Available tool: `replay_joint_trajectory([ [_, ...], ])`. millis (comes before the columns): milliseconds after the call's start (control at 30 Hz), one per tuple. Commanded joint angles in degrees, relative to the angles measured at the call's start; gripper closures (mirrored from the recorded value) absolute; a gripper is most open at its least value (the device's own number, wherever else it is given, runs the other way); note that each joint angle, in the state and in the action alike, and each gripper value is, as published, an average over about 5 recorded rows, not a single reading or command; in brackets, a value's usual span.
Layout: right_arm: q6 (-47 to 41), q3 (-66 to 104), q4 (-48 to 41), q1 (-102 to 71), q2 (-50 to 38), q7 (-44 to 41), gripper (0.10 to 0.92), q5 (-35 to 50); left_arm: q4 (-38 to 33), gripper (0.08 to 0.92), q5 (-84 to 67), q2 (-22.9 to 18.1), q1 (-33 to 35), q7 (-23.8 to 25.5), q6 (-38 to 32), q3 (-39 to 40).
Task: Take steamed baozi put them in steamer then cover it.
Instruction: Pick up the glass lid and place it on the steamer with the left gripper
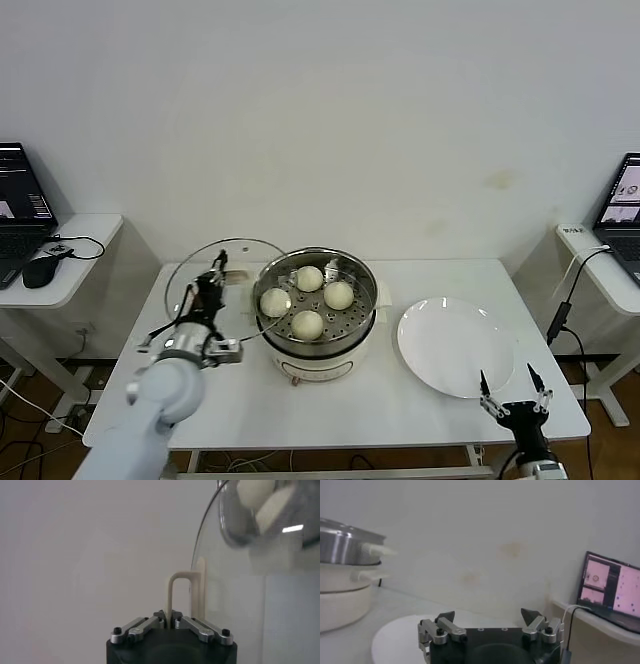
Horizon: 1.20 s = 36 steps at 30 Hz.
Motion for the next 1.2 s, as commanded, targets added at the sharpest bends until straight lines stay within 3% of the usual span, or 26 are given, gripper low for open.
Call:
replay_joint_trajectory([
  [33, -0.75, -0.68, -1.05, 2.01, 0.59, 1.33, 0.203, -5.15, 2.39, 0.857, 12.71, -10.55, -9.80, 9.62, 6.80, 11.37],
  [267, -0.26, -0.89, -1.90, 1.62, 0.98, 1.39, 0.203, -5.66, 4.57, 0.857, 13.03, -16.92, -9.85, 11.43, 8.93, 13.75],
  [500, 0.16, -0.92, -2.17, 1.30, 1.12, 1.37, 0.202, -5.87, 7.44, 0.857, 14.04, -20.26, -9.65, 10.80, 8.71, 14.42],
  [1200, 1.10, -1.06, -2.72, 0.57, 0.57, 1.25, 0.202, -6.51, 10.87, 0.857, 16.51, -22.52, -7.97, 7.95, 6.41, 13.20],
])
